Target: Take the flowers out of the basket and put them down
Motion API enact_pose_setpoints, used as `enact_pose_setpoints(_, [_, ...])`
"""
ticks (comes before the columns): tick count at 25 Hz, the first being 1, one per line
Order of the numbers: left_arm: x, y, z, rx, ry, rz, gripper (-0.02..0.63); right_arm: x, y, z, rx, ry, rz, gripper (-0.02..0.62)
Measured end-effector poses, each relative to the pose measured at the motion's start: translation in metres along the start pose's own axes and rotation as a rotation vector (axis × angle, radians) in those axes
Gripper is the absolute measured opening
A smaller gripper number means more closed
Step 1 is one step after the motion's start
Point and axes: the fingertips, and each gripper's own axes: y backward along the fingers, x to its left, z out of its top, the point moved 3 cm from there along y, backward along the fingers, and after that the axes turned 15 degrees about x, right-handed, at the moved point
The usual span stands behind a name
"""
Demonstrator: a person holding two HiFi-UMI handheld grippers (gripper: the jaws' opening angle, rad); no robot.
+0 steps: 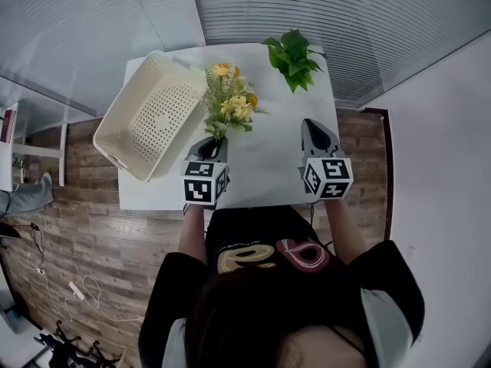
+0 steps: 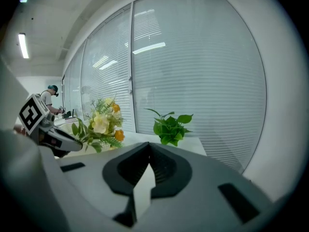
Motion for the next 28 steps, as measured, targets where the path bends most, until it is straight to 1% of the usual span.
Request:
enact_pose_setpoints(4, [-0.007, -0.024, -0.017, 0.067, 0.010, -0.035, 0.040, -0.007, 0.004, -0.008, 0.019, -0.011, -0.017, 0.011])
enact_pose_setpoints(10, [-0.018, -0.056, -0.039, 0.160, -0.015, -0.065, 0.040, -0.018, 0.011, -0.022, 0.044, -0.036, -0.047, 0.011])
enact_pose_setpoints(13, [-0.022, -0.067, -0.045, 0.178, 0.006, -0.091, 0.040, -0.024, 0.013, -0.025, 0.052, -0.043, -0.061, 0.011])
enact_pose_setpoints(17, [-0.023, -0.076, -0.049, 0.192, 0.022, -0.103, 0.040, -0.030, 0.017, -0.028, 0.058, -0.052, -0.076, 0.011])
enact_pose_setpoints(28, [-0.006, -0.088, -0.060, 0.247, 0.052, -0.097, 0.040, -0.025, 0.007, -0.029, 0.085, -0.046, -0.060, 0.011])
